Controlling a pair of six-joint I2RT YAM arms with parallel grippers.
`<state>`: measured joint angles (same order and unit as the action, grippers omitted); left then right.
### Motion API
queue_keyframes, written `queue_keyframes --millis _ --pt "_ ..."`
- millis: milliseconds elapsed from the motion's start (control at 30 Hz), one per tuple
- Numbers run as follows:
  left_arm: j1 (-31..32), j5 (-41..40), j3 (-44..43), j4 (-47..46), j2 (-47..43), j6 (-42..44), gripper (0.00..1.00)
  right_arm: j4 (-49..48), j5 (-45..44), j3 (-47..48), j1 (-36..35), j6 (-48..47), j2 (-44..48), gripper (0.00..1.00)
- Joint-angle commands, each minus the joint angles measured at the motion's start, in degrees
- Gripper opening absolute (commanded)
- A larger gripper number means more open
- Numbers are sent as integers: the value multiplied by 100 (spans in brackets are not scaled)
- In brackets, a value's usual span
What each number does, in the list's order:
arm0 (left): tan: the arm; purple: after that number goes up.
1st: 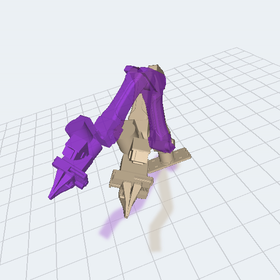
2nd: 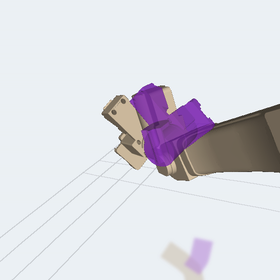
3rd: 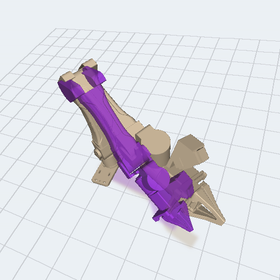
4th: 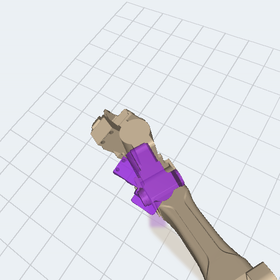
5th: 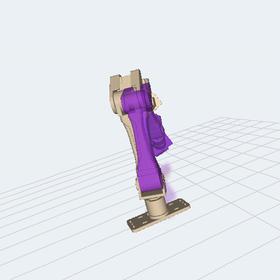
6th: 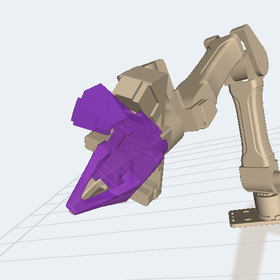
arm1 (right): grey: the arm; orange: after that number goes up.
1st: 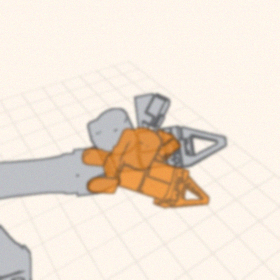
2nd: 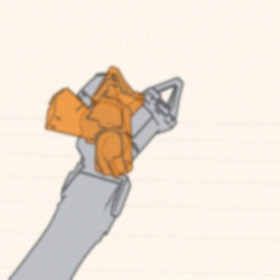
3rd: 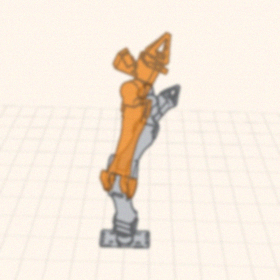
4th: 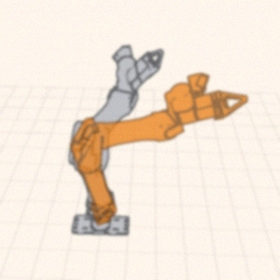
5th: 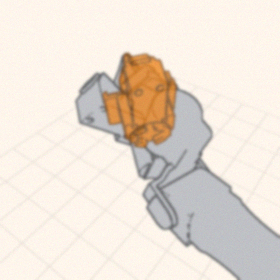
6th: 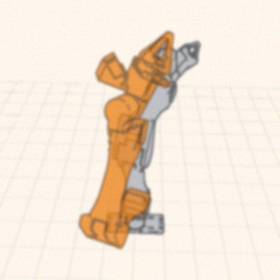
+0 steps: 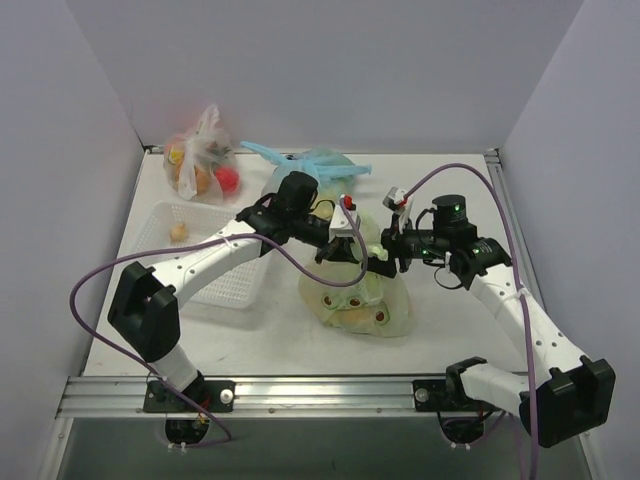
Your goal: Place the fake fruits into the plastic bag and tie a complex knot
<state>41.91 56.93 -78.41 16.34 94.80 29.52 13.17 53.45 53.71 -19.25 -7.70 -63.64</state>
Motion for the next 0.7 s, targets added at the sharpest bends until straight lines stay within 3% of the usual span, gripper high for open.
queue_keyframes --millis 0,33,167,200,300,533,633,667 --pt "28 47 -271 527 3 370 5 -262 -10 245 -44 41 -17 36" --pt "28 47 -254 572 -23 484 6 -262 -10 236 -36 24 0 28" --pt "-69 55 -69 634 -225 538 25 -262 34 210 -18 -3 27 0" --pt "-156 47 -52 642 -321 477 40 -262 34 184 0 -20 70 0" --pt "-463 160 -16 634 -637 73 56 -245 139 148 61 -126 176 0" --pt "-1649 205 -51 581 -1271 -491 71 -218 666 -107 44 -995 492 0" --pt "-1765 196 -209 485 -1202 -578 74 -87 719 -89 -27 -1610 510 0" --pt "-1765 292 -262 450 -1158 -579 80 122 745 24 -44 -1785 493 0"
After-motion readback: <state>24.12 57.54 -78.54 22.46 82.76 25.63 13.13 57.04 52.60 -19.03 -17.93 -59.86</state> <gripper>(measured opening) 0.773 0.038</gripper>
